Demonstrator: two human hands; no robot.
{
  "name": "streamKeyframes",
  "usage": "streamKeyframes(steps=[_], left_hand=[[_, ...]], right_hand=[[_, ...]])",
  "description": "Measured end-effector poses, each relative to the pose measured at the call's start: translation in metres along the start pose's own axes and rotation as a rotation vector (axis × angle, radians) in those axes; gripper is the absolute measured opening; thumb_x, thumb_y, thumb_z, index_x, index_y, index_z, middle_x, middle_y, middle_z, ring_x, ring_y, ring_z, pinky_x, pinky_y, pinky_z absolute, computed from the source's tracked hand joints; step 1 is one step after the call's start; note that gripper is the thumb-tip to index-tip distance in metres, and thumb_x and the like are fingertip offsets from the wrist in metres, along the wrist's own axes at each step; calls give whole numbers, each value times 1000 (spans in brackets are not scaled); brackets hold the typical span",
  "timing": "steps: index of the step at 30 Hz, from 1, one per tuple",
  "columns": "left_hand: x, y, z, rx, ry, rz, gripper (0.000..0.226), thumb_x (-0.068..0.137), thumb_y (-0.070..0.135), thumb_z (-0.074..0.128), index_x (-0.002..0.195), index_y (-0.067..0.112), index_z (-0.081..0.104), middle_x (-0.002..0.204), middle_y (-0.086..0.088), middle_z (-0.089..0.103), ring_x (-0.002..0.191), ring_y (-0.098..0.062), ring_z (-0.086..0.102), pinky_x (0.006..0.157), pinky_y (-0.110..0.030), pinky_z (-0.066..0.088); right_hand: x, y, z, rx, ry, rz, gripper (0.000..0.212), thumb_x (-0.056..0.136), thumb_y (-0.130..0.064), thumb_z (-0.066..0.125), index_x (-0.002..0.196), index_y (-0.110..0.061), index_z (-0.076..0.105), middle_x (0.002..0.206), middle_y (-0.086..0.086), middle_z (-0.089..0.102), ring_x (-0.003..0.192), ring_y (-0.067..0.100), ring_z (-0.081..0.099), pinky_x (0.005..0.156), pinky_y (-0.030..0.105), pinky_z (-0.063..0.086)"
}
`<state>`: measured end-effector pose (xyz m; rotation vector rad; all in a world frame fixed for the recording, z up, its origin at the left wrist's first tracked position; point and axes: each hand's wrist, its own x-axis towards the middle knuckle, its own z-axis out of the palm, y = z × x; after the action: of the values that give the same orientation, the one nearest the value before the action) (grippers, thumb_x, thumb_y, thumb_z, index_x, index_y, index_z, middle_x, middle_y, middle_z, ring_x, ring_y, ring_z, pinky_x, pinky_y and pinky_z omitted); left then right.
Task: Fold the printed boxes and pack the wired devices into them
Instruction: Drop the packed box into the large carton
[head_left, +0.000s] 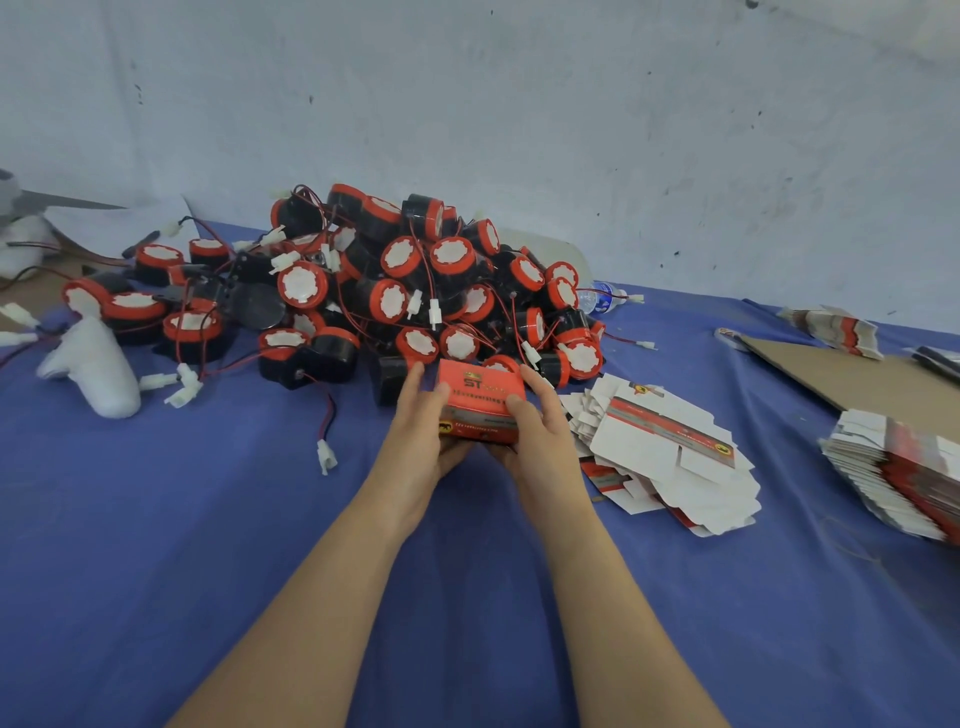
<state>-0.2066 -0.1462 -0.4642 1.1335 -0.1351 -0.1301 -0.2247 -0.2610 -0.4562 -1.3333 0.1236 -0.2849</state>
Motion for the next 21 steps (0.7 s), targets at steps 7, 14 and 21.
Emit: streamKeyframes(steps=[7, 14, 21], left_hand=[[0, -5, -3, 340, 69, 182, 45, 101, 15, 42, 143, 32, 36, 136, 2, 50, 118, -17, 55, 91, -35, 54], [-23, 31, 55, 231, -36, 167, 25, 100, 29, 47, 124, 38, 48, 119, -1, 62, 99, -14, 64, 69, -23, 55], [-137, 25, 296, 96, -556, 126, 18, 101, 29, 47, 119, 27, 50, 97, 2, 65, 70, -2, 67, 56, -24, 57]], right_hand=[[0, 8, 7, -128, -50, 11, 38, 102, -30, 42, 140, -36, 41, 126, 2, 60, 110, 20, 62, 92, 44, 54], [-29, -53, -17, -282, 91, -164, 41, 104, -23, 39, 144, -29, 35, 126, 4, 56, 93, 12, 64, 69, 20, 56], [-166, -191, -190, -438, 887, -391, 39, 104, -31, 34, 134, -11, 48, 129, 12, 58, 119, 27, 55, 100, 37, 43]])
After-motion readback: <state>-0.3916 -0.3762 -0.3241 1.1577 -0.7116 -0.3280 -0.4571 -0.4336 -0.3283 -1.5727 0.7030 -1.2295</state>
